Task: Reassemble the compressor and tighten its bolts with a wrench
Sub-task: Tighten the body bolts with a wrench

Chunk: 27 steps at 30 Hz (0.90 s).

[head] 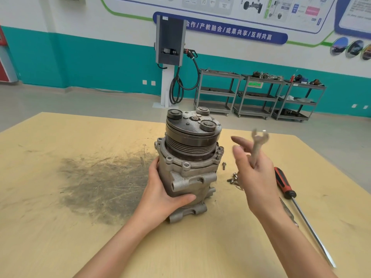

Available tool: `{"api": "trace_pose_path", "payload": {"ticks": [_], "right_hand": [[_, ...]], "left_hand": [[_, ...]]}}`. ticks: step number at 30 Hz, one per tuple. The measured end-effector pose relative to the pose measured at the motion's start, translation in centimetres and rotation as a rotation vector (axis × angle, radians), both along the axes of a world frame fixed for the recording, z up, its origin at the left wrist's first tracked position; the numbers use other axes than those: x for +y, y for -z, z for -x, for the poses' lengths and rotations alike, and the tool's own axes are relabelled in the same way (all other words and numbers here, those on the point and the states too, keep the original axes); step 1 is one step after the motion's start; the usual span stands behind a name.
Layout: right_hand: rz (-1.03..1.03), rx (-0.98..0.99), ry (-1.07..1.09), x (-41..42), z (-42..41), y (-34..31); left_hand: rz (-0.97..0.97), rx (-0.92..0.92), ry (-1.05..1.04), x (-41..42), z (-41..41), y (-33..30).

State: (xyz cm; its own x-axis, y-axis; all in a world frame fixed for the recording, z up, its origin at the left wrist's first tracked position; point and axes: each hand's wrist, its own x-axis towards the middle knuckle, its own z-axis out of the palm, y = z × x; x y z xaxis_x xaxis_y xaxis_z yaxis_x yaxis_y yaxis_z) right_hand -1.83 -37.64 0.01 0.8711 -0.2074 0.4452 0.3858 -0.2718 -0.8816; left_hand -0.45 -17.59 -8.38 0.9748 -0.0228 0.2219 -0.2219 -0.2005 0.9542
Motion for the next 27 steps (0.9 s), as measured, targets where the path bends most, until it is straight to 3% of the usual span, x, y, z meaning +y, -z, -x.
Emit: {"api": "trace_pose_path", "payload": {"ticks": [7, 15, 22, 27], "right_hand": [[-0.152, 0.302, -0.11, 1.2, -0.5, 1.2], [-0.117, 0.313, -0.095, 1.6, -1.9, 1.4], [-0.108, 0.333, -0.015, 1.8, -3.7, 1.1], [-0.116, 0.357, -0.119, 1.2, -5.2, 0.6]], "left_hand": [[0.024, 0.007, 0.04, 0.5, -0.6, 0.4], [-0.067, -0.005, -0.071, -0.6, 0.5, -0.7], [-0.31, -0.128, -0.168, -1.9, 1.3, -0.4], [-0.35, -0.142, -0.219, -2.6, 1.9, -0.3]]}}
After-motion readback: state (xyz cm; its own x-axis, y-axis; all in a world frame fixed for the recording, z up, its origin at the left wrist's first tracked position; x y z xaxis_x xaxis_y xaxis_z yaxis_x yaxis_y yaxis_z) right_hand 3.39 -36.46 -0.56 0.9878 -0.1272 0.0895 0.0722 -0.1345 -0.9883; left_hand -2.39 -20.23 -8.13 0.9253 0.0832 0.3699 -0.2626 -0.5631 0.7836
